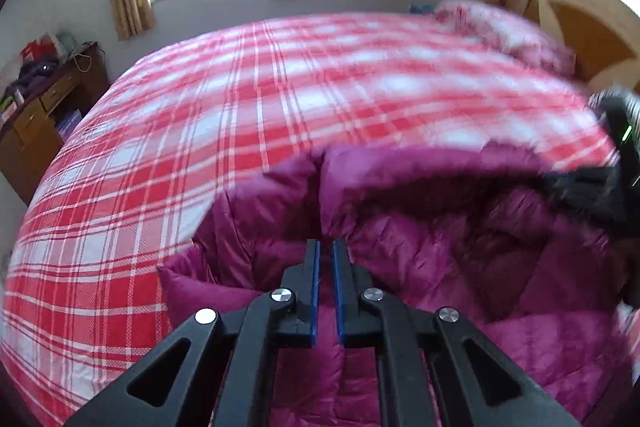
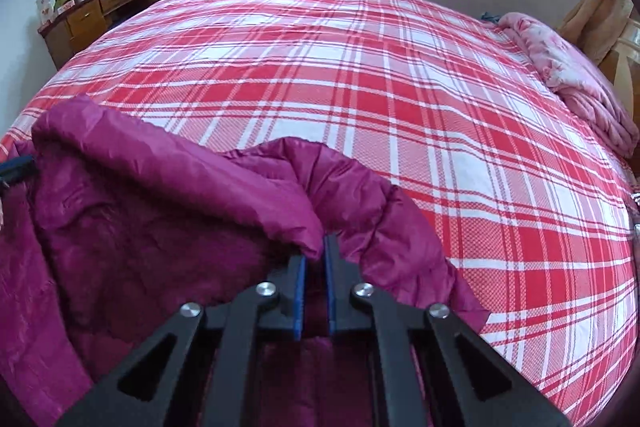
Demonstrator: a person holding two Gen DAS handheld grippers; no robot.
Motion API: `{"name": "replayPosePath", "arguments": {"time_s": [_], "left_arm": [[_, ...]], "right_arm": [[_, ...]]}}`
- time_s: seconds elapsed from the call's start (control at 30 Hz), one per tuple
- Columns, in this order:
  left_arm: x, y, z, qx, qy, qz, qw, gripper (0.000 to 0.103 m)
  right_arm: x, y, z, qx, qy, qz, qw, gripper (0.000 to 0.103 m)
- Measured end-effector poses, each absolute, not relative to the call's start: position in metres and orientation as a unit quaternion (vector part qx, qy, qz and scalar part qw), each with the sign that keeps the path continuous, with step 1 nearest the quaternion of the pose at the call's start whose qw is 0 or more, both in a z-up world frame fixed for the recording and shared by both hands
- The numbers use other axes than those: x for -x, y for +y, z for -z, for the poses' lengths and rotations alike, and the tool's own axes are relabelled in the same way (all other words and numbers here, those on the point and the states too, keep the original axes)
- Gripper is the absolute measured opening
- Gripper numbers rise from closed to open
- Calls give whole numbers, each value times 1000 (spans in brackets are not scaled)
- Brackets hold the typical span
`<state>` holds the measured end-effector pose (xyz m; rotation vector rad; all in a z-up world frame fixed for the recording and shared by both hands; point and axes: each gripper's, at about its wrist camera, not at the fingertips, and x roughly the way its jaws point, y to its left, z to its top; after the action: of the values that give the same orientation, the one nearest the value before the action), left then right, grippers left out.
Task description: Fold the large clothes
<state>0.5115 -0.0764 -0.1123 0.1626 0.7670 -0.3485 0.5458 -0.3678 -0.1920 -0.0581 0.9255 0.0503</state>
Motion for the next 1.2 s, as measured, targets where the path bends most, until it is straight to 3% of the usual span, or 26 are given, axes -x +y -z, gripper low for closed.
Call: {"name": "replayPosePath", "arguments": {"time_s": [0.1,0.13,0.17,0.2,0.23,0.3,0.43,0.5,0.57,0.7,0.83,1.03,1.2], "left_arm": [[-513,-78,76,-49,329,163,929,8],[-518,-82,69,-42,327,164,930,19],[-526,-89,64,-40,331,165,928,32],[-534,-96,63,-39,335,163,927,67],[-544,-104,64,-35,330,155,930,90],[-554,-115,72,-39,312,154,937,91],[-573,-134,124,-65,383,137,911,90],[-575,-134,150,-71,407,126,902,90],[-575,-129,171,-76,420,118,897,91],[-575,-118,179,-56,427,127,894,90],[-573,-121,174,-61,425,127,894,91],[-549,-126,113,-49,330,150,931,91],[-570,-150,130,-80,369,165,911,91]], "right_arm": [[-545,-366,195,34,441,-23,896,10],[-545,-366,196,35,441,-24,897,10],[-544,-365,197,34,439,-26,898,10],[-542,-366,198,33,437,-27,898,10],[-540,-366,199,30,437,-28,899,10],[-538,-367,200,25,434,-32,900,10],[-533,-376,197,-2,433,-43,900,10],[-528,-382,190,-24,426,-50,903,18],[-521,-385,180,-37,417,-47,907,35],[-505,-386,148,-68,369,-33,926,40],[-518,-370,126,-95,341,-43,934,52],[-565,-332,148,-55,378,-74,921,46],[-572,-337,181,-65,411,-68,907,46]]}}
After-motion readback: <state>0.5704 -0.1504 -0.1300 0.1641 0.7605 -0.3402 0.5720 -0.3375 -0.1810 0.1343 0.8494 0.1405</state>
